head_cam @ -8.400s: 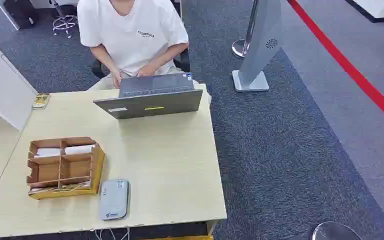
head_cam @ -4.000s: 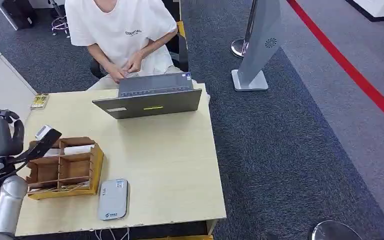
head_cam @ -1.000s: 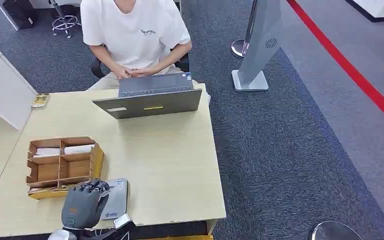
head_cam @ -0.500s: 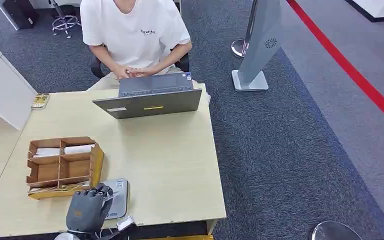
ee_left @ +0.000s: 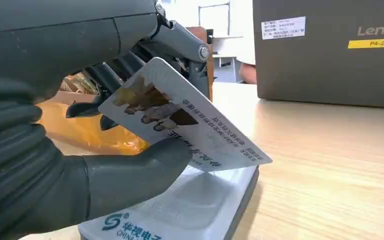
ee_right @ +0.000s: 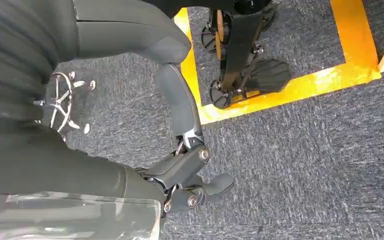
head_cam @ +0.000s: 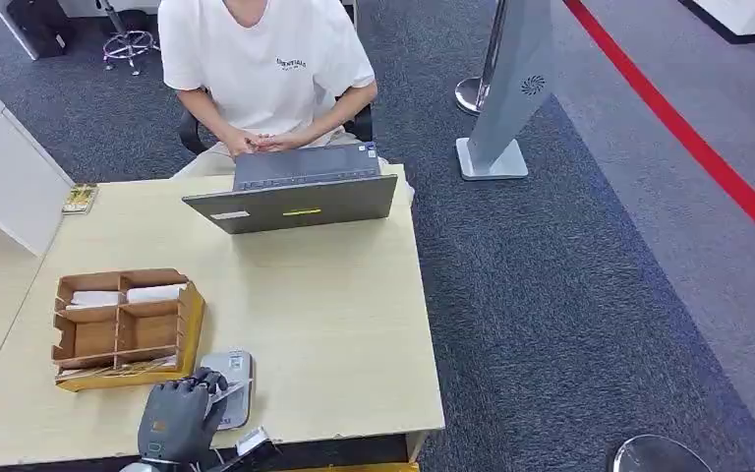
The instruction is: Pass the card to the sensor for recognition and then transmit it.
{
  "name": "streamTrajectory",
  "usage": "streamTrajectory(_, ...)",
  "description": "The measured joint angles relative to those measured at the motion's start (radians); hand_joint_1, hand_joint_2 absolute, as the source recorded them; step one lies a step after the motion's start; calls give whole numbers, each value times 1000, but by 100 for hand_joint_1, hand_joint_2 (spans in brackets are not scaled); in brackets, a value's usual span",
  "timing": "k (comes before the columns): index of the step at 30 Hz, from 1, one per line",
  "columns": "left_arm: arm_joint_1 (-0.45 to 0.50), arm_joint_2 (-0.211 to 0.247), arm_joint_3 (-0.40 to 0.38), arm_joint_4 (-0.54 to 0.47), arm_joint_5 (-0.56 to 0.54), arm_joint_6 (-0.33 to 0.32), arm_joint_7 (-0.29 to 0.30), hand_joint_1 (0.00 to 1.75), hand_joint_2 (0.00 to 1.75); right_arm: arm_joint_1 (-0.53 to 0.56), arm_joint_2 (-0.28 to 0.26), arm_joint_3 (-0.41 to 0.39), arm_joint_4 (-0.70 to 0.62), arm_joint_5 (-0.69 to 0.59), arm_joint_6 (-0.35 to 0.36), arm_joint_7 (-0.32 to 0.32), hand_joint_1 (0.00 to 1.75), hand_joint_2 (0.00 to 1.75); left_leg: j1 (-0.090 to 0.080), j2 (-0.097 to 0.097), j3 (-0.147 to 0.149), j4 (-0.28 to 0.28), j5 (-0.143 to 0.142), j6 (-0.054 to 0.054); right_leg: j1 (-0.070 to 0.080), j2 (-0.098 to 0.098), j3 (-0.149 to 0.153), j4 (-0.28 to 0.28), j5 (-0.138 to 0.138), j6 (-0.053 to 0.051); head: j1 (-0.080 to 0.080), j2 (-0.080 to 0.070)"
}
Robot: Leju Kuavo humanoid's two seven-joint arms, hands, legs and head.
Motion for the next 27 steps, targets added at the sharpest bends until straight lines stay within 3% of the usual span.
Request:
streamTrajectory(9,-2,0,-3,7,13,12,8,175,175,0,0,-3,0,5,0,-5,0,175,0,0,0,0,0,0,0,0,0,0,0,0,0,0)
streamTrajectory(14,-19,5,12,0,-33,95,-8,175,175,0,0,-3,0,22,0,-8,0,175,0,0,0,0,0,0,0,0,0,0,0,0,0,0)
streamTrajectory(19,-49,6,63,-35,-74,135,-46,175,175,0,0,-3,0,35,1,-8,0,175,0,-1,0,0,0,0,0,0,0,0,0,0,0,0)
streamTrajectory(22,-105,8,104,-69,-99,170,-61,175,175,-5,0,1,0,48,3,-7,0,175,0,-3,0,0,1,-1,0,-3,0,0,0,0,0,0)
streamTrajectory(27,-237,28,165,-95,-119,172,-75,175,175,-21,2,8,1,67,9,7,0,175,0,-3,0,0,2,-2,0,-3,1,1,1,-1,0,0)
